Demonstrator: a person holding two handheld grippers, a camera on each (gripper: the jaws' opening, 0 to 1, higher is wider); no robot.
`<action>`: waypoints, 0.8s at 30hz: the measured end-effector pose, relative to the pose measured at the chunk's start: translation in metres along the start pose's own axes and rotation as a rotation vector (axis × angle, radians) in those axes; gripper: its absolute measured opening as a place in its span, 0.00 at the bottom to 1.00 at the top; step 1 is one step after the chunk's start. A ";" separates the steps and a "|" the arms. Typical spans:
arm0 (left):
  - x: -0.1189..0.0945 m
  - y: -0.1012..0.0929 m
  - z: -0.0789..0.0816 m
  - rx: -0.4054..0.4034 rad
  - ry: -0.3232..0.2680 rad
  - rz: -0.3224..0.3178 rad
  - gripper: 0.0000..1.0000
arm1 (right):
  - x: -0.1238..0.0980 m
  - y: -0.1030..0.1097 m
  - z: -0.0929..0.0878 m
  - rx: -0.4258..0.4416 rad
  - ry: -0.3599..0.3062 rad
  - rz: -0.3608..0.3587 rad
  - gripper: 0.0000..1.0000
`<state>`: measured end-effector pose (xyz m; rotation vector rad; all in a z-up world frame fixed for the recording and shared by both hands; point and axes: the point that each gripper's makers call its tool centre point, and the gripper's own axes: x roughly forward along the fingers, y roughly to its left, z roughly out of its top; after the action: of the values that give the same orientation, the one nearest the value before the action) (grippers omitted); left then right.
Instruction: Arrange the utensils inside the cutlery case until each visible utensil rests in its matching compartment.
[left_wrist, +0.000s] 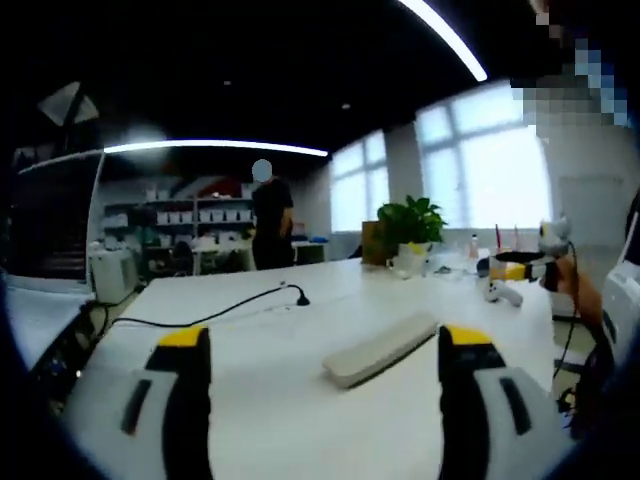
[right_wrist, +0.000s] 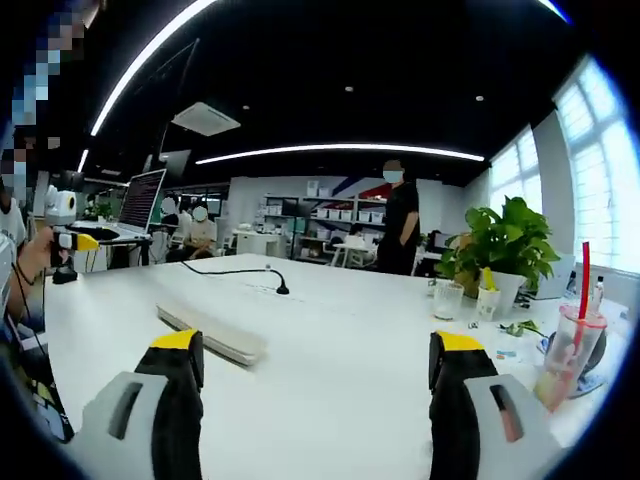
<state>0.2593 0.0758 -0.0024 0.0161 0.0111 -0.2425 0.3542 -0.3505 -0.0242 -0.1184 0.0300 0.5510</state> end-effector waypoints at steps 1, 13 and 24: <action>-0.005 -0.001 0.000 -0.002 0.001 0.003 1.00 | -0.006 0.000 0.000 -0.010 -0.004 -0.014 0.99; -0.052 -0.017 0.006 0.027 -0.031 0.040 1.00 | -0.058 0.000 0.033 -0.148 -0.137 -0.130 0.99; -0.070 -0.046 0.015 0.080 -0.064 0.003 1.00 | -0.083 -0.006 0.033 -0.224 -0.063 -0.201 0.99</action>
<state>0.1802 0.0481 0.0132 0.0876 -0.0625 -0.2399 0.2869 -0.3948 0.0141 -0.3186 -0.1042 0.3553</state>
